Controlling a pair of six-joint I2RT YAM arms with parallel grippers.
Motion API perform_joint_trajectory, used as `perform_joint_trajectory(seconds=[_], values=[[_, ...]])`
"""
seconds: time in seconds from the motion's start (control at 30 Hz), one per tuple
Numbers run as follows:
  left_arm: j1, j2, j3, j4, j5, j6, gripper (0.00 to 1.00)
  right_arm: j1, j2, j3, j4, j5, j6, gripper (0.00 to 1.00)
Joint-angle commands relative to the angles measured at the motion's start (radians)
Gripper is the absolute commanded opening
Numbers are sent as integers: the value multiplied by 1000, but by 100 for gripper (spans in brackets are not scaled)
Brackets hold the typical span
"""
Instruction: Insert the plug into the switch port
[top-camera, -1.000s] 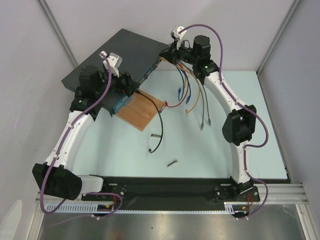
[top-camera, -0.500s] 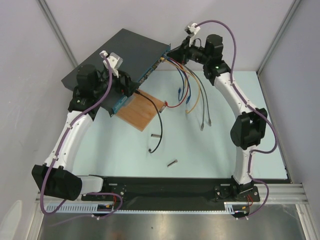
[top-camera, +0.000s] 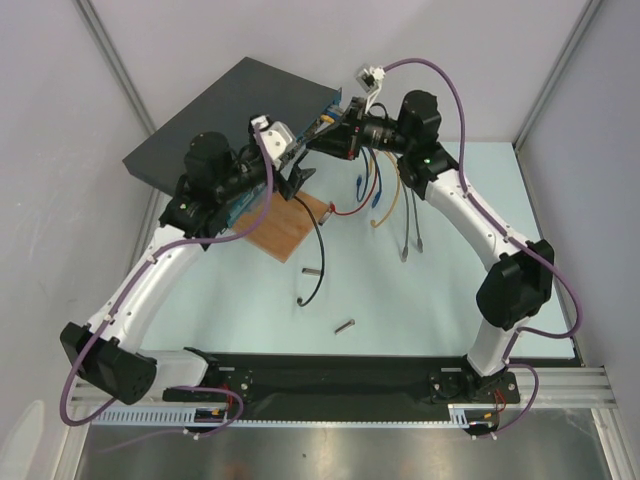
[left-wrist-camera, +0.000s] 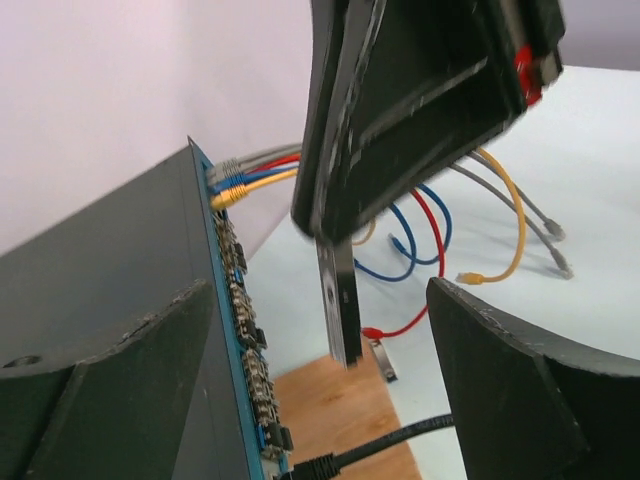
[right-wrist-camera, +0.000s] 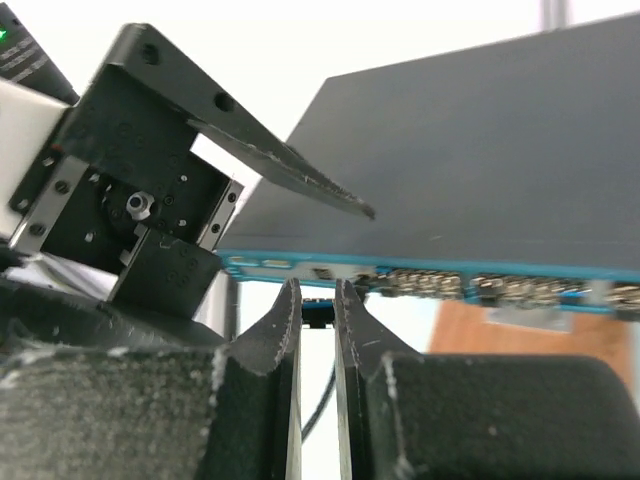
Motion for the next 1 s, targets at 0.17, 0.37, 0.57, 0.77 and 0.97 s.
perform_joint_trajectory(seconds=[0.17,0.37,0.57,0.77,0.97], values=[[-62,-11,4,26,-110,164,47,8,-71,-41,61,-109,113,0],[-65,-59,-69,18,-87,287,5,-8,-87,-38,-2,-192,116,0],[-63,-90,-118,18,-52,361,0,-28,-80,21,-135,-290,64,0],[-65,-122,-152,10,29,431,0,-42,-46,116,-361,-341,-39,23],[-79,-130,-161,4,46,502,0,-45,-20,159,-442,-368,-82,21]])
